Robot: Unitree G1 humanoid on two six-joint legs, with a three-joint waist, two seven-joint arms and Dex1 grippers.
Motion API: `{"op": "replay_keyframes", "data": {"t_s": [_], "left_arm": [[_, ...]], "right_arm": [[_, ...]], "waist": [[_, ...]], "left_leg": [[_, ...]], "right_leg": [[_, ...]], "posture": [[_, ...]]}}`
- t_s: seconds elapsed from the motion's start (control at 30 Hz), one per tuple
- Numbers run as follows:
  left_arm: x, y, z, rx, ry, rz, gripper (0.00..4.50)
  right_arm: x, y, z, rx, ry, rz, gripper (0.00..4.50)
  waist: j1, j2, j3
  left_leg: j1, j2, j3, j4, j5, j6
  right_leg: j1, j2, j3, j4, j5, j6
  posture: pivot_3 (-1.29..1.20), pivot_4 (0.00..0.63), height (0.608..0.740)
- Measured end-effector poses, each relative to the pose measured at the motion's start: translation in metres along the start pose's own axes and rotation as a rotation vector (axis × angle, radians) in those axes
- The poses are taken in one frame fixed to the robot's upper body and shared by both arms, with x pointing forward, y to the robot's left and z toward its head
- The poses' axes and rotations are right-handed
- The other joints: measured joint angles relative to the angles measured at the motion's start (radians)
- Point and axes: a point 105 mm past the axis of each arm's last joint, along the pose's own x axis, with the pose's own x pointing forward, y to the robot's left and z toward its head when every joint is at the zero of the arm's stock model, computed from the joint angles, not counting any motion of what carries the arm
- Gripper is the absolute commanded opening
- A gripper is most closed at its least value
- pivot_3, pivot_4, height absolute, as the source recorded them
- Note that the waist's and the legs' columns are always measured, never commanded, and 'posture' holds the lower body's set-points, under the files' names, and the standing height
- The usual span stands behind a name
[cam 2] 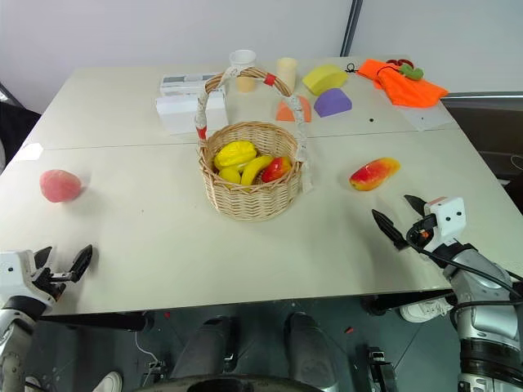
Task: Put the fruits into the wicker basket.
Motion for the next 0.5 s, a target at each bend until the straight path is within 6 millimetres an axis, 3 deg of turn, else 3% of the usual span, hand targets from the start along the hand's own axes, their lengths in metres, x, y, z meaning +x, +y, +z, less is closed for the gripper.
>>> {"op": "replay_keyframes", "data": {"t_s": [0.23,0.5], "left_arm": [[0.004,-0.001,0.003,-0.011,-0.016,0.004,4.5],[0.014,-0.007,0.013,-0.042,-0.053,-0.009,4.5]], "right_arm": [[0.003,0.006,0.003,-0.009,-0.005,0.023,4.48],[0.006,0.03,0.029,-0.014,-0.037,0.179,4.48]], "waist": [[0.0,0.0,0.0],[0.001,0.0,0.0]], "left_leg": [[0.0,0.0,0.0,0.0,0.0,0.0],[0.0,0.0,0.0,0.0,0.0,0.0]], "right_leg": [[0.0,0.0,0.0,0.0,0.0,0.0],[0.0,0.0,0.0,0.0,0.0,0.0]], "posture": [[0.0,0.15,0.74],[0.0,0.15,0.74]]}}
